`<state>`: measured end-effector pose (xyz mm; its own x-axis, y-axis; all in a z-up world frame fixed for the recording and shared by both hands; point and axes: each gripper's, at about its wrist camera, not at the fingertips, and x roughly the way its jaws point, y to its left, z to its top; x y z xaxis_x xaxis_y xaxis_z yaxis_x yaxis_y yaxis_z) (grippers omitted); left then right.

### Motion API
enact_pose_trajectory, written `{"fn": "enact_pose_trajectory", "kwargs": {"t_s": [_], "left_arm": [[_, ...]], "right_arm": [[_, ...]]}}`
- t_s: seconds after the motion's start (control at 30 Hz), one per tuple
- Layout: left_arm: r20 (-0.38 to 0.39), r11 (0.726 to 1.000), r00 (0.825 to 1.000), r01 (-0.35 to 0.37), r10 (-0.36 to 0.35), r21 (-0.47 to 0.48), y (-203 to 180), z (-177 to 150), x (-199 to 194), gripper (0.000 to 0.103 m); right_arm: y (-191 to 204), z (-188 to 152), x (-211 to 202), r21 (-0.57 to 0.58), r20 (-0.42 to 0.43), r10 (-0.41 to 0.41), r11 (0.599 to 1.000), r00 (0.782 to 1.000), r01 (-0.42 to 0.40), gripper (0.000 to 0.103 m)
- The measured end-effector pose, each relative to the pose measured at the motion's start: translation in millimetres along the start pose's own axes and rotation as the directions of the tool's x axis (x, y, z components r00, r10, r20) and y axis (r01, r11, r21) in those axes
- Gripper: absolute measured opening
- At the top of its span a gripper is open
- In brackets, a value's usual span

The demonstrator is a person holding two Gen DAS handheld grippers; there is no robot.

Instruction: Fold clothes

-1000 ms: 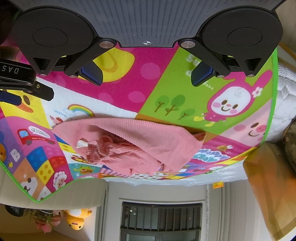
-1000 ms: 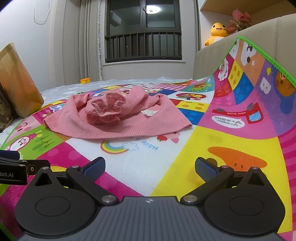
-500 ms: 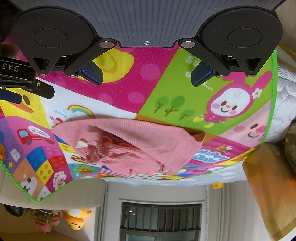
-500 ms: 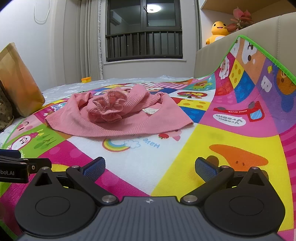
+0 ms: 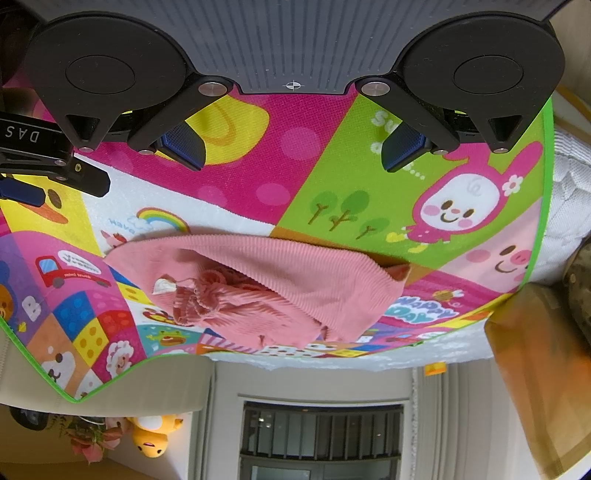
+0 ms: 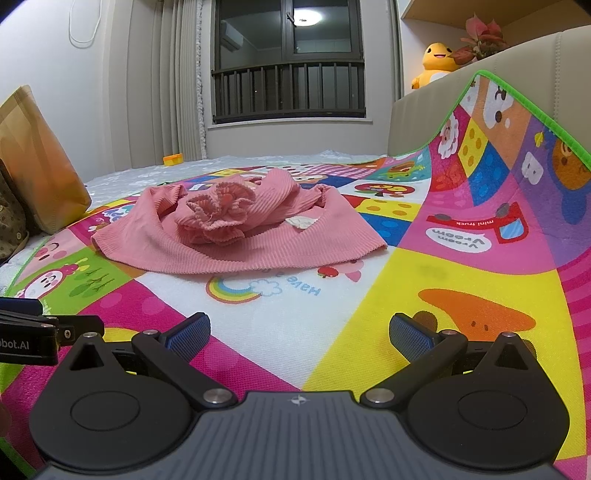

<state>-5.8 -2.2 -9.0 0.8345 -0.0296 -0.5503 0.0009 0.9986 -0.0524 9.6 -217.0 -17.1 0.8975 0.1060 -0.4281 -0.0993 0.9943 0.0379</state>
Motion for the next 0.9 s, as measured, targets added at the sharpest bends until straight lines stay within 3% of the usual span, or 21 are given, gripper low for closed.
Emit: {"fn": "enact_pose_trajectory", "kwargs": {"t_s": [0.9], "left_arm": [[0.011,1.0,1.0,0.012,-0.012,0.012,-1.9,0.7,-2.0,0.103]], "right_arm": [[0.0,-0.3,-1.3,0.003,-0.007,0.008,1.0,1.0,-0.008,0.103]]}}
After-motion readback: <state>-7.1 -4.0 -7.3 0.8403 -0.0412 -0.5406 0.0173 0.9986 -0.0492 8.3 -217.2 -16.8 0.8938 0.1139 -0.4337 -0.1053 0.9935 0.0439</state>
